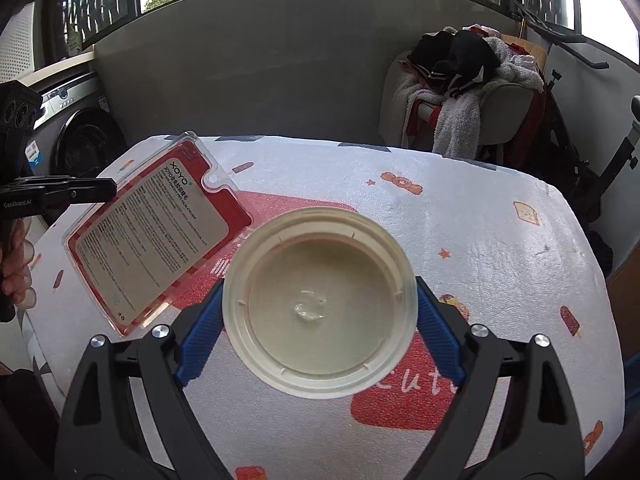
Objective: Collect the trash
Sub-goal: 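Carry the tray in the left gripper and lid in the right toward the pink bin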
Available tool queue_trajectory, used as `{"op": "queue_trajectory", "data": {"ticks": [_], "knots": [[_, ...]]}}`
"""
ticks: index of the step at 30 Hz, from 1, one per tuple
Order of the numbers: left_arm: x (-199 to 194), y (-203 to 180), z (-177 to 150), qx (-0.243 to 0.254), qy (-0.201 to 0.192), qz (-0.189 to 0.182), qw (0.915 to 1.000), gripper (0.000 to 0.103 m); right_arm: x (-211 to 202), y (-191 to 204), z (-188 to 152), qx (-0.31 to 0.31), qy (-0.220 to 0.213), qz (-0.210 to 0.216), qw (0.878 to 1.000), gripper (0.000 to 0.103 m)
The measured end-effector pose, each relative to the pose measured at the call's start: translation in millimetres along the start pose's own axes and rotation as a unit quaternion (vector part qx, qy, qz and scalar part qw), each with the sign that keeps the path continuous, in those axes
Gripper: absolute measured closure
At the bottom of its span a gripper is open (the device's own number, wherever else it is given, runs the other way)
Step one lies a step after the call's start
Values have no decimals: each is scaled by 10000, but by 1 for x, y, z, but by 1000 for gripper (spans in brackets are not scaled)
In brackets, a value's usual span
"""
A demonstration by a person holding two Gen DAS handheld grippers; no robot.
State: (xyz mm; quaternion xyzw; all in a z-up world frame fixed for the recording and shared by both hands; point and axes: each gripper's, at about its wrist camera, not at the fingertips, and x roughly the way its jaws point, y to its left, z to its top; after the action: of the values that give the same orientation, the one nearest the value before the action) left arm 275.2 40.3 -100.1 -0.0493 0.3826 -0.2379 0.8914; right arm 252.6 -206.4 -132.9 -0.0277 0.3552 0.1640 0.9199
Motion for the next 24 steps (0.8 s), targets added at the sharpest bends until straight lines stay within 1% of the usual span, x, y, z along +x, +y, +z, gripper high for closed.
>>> {"op": "queue_trajectory", "data": {"ticks": [5, 11, 19, 24], "knots": [[-44, -33, -31, 155, -49, -82, 9998, 100, -45, 20, -16, 150, -169, 191, 9996, 16], [-83, -68, -82, 268, -41, -51, 9996, 100, -90, 44, -41, 196, -247, 314, 9990, 16], [-118, -105, -151, 250, -77, -116, 9996, 100, -140, 61, -72, 326, -340, 414, 9980, 16], [-128, -122, -188, 312, -7, -106, 9995, 100, -158, 67, -90, 354, -363, 420, 9978, 16]]}}
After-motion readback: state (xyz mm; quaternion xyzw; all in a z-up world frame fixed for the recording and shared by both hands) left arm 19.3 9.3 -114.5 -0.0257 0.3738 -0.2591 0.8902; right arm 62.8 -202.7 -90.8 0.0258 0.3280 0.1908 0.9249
